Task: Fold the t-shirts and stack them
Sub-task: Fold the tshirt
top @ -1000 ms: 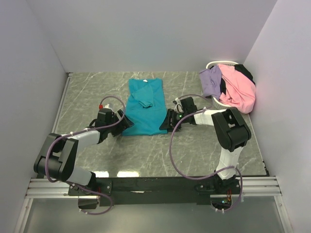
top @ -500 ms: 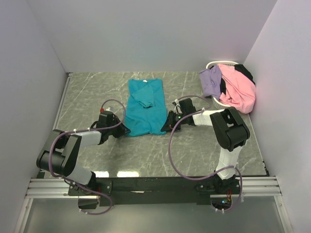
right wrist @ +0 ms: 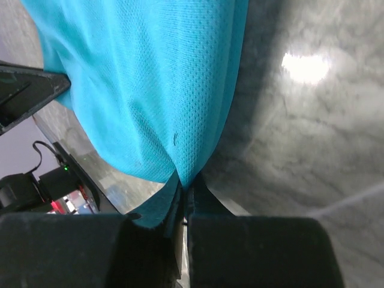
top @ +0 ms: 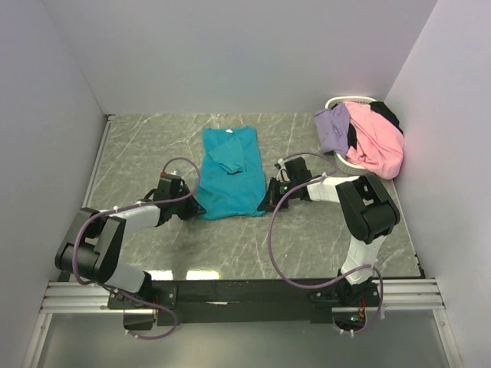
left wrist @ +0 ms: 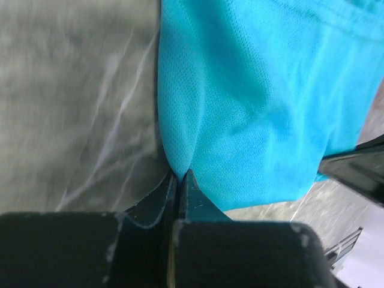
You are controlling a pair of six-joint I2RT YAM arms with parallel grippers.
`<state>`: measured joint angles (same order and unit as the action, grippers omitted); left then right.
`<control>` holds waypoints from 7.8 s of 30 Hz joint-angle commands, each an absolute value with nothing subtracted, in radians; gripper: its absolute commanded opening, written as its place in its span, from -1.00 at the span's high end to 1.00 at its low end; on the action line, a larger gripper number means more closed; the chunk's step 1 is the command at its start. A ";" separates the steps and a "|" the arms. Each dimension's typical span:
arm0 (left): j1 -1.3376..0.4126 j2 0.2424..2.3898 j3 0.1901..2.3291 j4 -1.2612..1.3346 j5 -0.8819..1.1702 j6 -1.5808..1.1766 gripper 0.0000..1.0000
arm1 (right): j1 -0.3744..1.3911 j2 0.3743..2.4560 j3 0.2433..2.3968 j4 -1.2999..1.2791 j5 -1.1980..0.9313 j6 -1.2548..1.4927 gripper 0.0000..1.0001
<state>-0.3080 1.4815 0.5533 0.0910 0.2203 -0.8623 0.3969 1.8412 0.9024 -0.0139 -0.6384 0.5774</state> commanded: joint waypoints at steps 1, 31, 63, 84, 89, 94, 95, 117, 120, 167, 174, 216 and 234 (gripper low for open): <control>-0.328 1.450 0.535 -0.146 0.163 -0.805 0.98 | 0.408 1.773 0.897 -0.069 -0.597 0.538 1.00; -0.563 1.042 0.658 -0.650 0.098 -0.942 0.98 | 0.635 1.243 0.603 -0.270 -0.514 0.672 1.00; -0.425 1.537 1.204 -0.585 -0.029 -0.779 0.98 | 0.456 1.692 1.232 -0.426 -0.501 0.440 0.95; -0.272 1.904 1.591 -0.525 0.117 -0.683 0.98 | 0.308 2.039 1.658 -0.477 -0.638 0.414 0.94; -0.239 1.928 1.638 -0.519 0.127 -0.683 0.98 | 0.284 2.080 1.719 -0.474 -0.655 0.428 0.94; -0.216 1.985 1.700 -0.454 0.182 -0.672 0.98 | 0.267 2.149 1.841 -0.466 -0.661 0.436 0.90; -0.207 1.996 1.712 -0.445 0.187 -0.672 0.98 | 0.256 2.189 1.870 -0.466 -0.669 0.437 0.90; -0.060 2.482 2.104 0.052 0.404 -0.713 -0.99 | 0.107 2.646 2.338 0.067 -0.669 0.680 -0.99; -0.055 2.410 2.008 0.097 0.399 -0.703 -0.99 | 0.113 2.585 2.273 0.069 -0.705 0.655 -0.99; -0.054 2.520 2.061 0.554 0.724 -0.984 -0.99 | 0.190 2.579 2.310 0.054 -0.611 0.600 -0.99; -0.054 2.223 1.666 0.246 0.510 -0.721 -0.99 | 0.181 2.448 2.137 -0.144 -0.532 0.473 -0.99; -0.152 2.401 1.724 -0.087 0.417 -0.617 -0.17 | 0.261 2.698 2.290 -0.367 -0.718 0.587 0.07; -0.251 1.988 1.149 -0.029 0.402 -0.669 0.68 | 0.337 2.115 1.401 -0.164 -0.650 0.505 0.95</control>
<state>-0.2031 2.1010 1.2980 0.0559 0.4255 -0.6678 0.2981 2.2910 1.5841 -0.1844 -0.7109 0.5526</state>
